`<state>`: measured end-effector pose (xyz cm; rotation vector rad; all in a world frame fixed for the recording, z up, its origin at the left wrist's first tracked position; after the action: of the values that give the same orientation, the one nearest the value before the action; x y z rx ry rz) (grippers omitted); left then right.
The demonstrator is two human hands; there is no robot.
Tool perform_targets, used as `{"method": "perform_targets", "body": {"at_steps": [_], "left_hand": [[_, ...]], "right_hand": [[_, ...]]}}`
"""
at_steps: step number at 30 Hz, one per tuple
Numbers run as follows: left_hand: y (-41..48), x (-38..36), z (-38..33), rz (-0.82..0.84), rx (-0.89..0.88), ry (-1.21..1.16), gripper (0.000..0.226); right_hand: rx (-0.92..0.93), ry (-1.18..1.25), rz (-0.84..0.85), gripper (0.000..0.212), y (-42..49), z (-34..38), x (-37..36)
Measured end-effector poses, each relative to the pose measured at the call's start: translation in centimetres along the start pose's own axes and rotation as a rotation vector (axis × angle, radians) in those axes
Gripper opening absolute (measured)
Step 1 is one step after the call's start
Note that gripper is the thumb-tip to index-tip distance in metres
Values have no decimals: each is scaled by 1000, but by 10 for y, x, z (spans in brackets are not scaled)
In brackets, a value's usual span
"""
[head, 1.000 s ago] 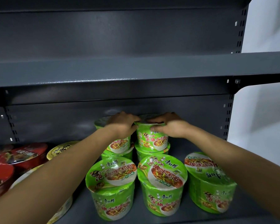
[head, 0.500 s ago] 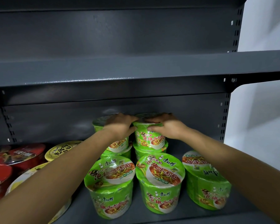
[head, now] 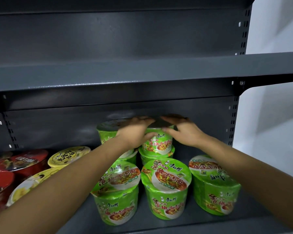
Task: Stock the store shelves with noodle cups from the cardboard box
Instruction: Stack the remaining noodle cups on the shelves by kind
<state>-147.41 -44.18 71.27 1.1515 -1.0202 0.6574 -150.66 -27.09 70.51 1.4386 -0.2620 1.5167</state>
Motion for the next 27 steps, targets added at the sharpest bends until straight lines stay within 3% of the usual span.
{"method": "perform_targets", "body": {"at_steps": [6, 12, 21, 27], "left_hand": [[3, -10, -67, -36, -204, -65, 50], [-13, -32, -123, 47, -359, -162, 60], [-24, -56, -171, 364, -335, -137, 103], [-20, -75, -170, 400, -353, -123, 87]], "right_hand": [[59, -43, -34, 40, -36, -17, 23], [38, -120, 135, 50, -88, -45, 25], [-50, -93, 232, 57, -135, -74, 23], [-29, 26, 239, 52, -152, -84, 18]]}}
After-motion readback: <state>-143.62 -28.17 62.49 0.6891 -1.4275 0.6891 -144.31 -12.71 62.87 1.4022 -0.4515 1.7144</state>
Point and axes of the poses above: each hand's wrist, its own y-axis towards the middle knuckle, its own x-axis out of the back of the hand, z = x × y, the point moved 3 cm from there along y, towards the middle knuckle, and after that the axes turned 1 degree about y, right-handed, at the moved point
